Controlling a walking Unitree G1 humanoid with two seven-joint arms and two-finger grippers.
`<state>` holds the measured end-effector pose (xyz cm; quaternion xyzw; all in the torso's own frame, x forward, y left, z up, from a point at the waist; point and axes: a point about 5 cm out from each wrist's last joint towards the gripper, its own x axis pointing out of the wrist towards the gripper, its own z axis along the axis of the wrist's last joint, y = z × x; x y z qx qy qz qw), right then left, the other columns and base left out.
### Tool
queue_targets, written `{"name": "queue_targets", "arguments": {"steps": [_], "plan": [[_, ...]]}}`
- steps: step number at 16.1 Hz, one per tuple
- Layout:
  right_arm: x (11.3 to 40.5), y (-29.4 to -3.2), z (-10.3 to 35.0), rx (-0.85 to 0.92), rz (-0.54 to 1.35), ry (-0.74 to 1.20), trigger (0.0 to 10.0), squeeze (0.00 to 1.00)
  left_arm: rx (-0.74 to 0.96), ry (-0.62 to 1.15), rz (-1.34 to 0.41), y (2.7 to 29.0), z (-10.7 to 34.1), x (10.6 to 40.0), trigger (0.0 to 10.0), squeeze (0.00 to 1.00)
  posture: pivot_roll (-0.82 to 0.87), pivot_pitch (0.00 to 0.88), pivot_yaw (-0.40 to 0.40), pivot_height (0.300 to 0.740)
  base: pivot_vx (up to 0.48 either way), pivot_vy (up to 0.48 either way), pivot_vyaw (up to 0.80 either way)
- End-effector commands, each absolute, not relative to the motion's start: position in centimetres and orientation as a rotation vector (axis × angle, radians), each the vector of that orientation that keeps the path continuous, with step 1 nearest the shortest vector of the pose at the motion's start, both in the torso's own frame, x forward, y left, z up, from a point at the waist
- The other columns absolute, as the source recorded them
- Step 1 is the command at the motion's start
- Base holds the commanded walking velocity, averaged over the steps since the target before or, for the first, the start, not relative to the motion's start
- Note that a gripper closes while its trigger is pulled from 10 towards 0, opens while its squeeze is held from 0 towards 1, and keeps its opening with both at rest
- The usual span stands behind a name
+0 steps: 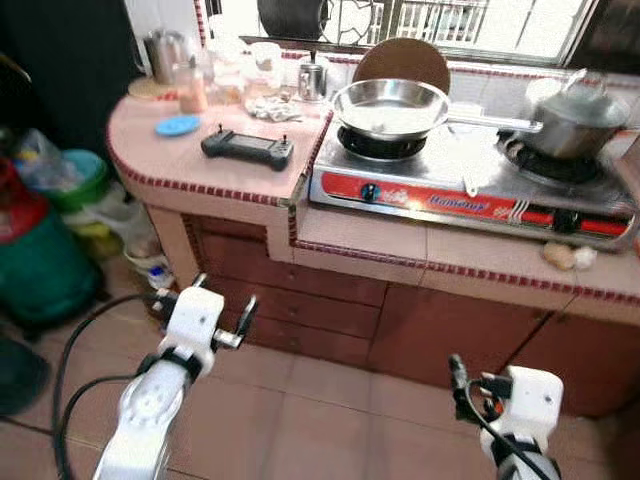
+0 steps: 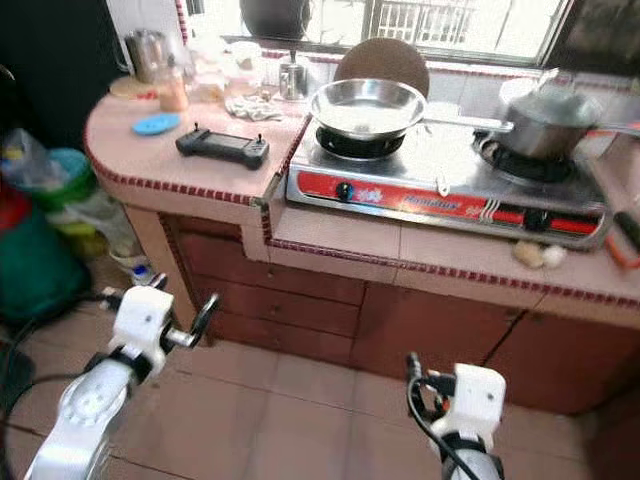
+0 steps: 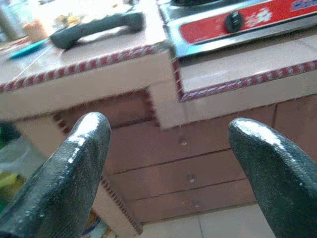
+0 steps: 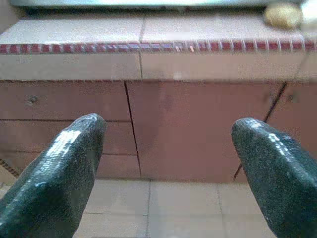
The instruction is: Kitchen organization
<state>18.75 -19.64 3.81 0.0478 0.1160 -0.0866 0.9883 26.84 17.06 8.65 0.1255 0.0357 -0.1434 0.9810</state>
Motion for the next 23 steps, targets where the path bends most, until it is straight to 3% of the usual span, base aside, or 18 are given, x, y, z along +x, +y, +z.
{"name": "queue_targets", "arguments": {"steps": [1,4,9,13,19,23], "plan": [[18.7,-19.9,4.5,0.088,-0.204,0.203,10.0,0.00,0.243,0.078,-0.327,16.5,8.7,27.3,10.0,0.00,0.13,0.000,0.065,0.740,0.000,0.000,0.00],[17.5,-19.9,4.7,0.082,-0.246,0.197,10.0,0.00,0.243,0.069,-0.358,15.9,8.7,28.1,10.0,0.00,0.08,0.000,0.114,0.740,0.000,0.000,0.00],[18.2,-20.1,5.4,0.033,-0.213,0.184,10.0,0.00,0.100,0.138,-0.302,16.4,6.9,27.8,10.0,0.00,0.07,0.000,0.069,0.740,0.000,0.000,-0.20],[19.2,-20.5,6.0,0.013,-0.180,0.172,10.0,0.00,0.125,0.143,-0.282,16.8,6.3,27.7,10.0,0.00,0.10,0.000,0.013,0.740,0.000,0.000,-0.69],[19.1,-20.3,6.5,-0.015,-0.142,0.173,10.0,0.00,0.114,0.153,-0.350,15.3,5.4,26.7,10.0,0.00,0.08,0.000,-0.010,0.740,0.000,0.000,-0.07],[19.4,-20.6,6.7,-0.023,-0.149,0.174,10.0,0.00,0.109,0.143,-0.332,15.1,5.6,27.5,10.0,0.00,0.08,0.000,-0.011,0.740,0.000,0.000,-0.76]]}}
